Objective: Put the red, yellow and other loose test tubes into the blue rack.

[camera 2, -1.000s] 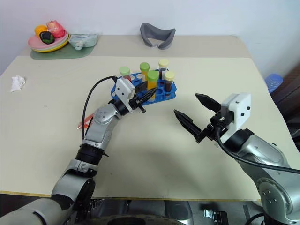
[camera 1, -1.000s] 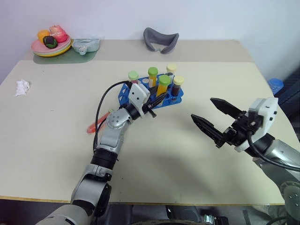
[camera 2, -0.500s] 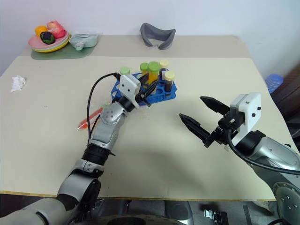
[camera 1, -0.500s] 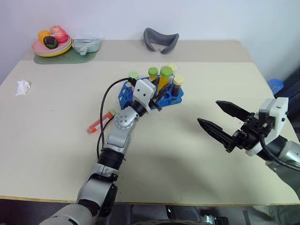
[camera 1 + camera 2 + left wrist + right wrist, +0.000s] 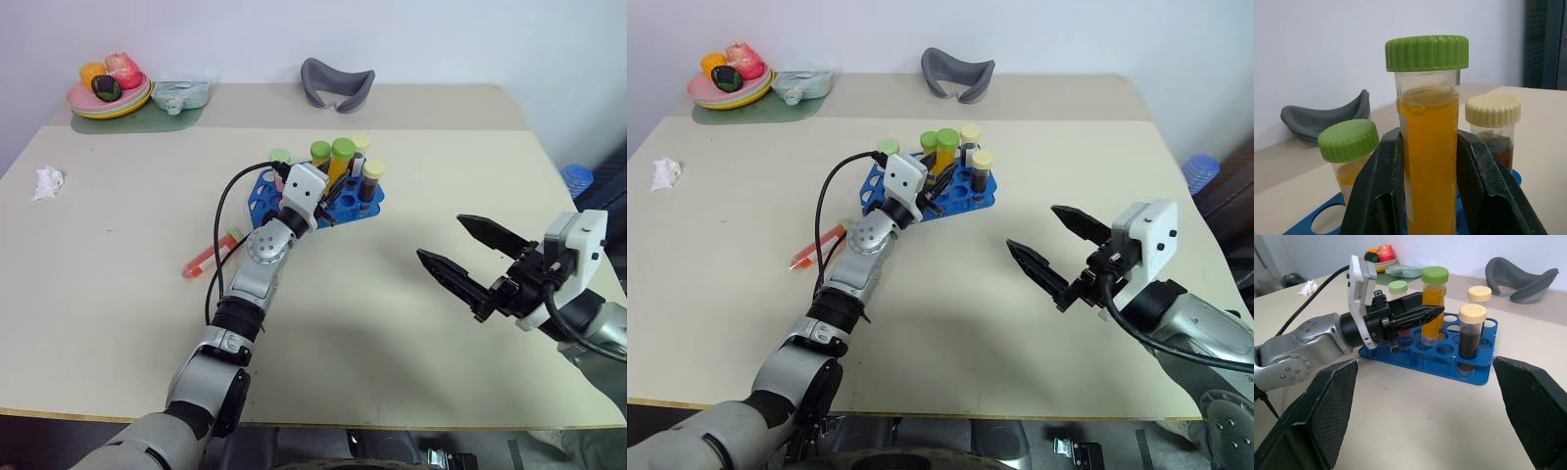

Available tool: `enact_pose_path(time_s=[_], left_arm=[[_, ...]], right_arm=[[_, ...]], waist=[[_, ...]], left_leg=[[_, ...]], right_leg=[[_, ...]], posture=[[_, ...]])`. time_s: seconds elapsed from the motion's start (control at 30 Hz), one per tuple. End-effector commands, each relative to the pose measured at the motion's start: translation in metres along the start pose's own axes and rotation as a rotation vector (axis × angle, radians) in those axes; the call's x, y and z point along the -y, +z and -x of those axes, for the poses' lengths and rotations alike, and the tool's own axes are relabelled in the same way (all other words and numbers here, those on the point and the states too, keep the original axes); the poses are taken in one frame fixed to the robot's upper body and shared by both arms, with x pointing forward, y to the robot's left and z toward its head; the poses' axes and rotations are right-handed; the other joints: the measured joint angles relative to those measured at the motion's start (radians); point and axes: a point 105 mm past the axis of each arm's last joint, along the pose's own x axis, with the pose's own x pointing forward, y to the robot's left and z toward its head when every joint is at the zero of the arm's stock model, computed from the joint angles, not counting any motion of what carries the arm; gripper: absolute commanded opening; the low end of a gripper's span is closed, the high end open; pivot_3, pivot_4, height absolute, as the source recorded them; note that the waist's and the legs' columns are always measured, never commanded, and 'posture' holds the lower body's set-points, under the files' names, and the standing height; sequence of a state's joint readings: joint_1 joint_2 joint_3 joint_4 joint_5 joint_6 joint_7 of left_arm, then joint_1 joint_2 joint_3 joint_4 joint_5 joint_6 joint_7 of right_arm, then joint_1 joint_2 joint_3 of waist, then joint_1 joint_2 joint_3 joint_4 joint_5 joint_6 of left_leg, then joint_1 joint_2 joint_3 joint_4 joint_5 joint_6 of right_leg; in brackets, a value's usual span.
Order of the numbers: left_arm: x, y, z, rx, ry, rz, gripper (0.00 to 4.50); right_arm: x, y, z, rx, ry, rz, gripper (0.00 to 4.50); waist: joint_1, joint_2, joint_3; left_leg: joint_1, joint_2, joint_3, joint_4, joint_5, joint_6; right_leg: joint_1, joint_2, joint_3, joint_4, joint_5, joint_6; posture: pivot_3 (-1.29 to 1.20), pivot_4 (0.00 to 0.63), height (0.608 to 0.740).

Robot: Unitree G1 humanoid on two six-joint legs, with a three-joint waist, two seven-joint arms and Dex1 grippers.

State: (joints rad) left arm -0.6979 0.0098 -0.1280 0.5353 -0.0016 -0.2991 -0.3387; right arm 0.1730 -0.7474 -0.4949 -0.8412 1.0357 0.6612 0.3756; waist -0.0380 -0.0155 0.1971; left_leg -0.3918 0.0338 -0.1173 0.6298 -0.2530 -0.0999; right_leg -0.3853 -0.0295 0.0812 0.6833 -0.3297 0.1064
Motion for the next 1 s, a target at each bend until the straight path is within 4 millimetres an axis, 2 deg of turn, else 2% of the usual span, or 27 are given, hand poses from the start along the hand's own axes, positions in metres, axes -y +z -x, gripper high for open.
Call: enact_pose_path(time_s=[0.03,0.33,1.0], left_arm=[[0.007,0.01,0.0,0.042,-0.04,-0.005,1.17],[0.014,0.011,0.009,0.031,-0.093,0.001,1.17],[-0.003,-0.002,0.01,-0.035,-0.047,-0.036,1.17]], right_arm=[[-0.007,0.014,0.001,0.051,0.01,0.05,4.5],[-0.006,0.008,0.005,0.036,-0.004,0.038,4.5],[0.006,-0.006,0.029,-0.028,-0.072,0.064,4.5]], waist=[[0.001,0.0,0.0],[0.0,0.0,0.0],[-0.003,0.0,0.0]], left_leg=[[0.0,0.0,0.0,0.0,0.0,0.0],[0.0,0.0,0.0,0.0,0.0,0.0],[0.002,0.0,0.0,0.0,0.0,0.0]], right_leg=[[0.0,0.0,0.0,0.0,0.0,0.0],[0.0,0.0,0.0,0.0,0.0,0.0],[0.002,0.0,0.0,0.0,0.0,0.0]], posture=[[0.0,0.15,0.74],[0.0,0.15,0.74],[0.0,0.15,0.74]])
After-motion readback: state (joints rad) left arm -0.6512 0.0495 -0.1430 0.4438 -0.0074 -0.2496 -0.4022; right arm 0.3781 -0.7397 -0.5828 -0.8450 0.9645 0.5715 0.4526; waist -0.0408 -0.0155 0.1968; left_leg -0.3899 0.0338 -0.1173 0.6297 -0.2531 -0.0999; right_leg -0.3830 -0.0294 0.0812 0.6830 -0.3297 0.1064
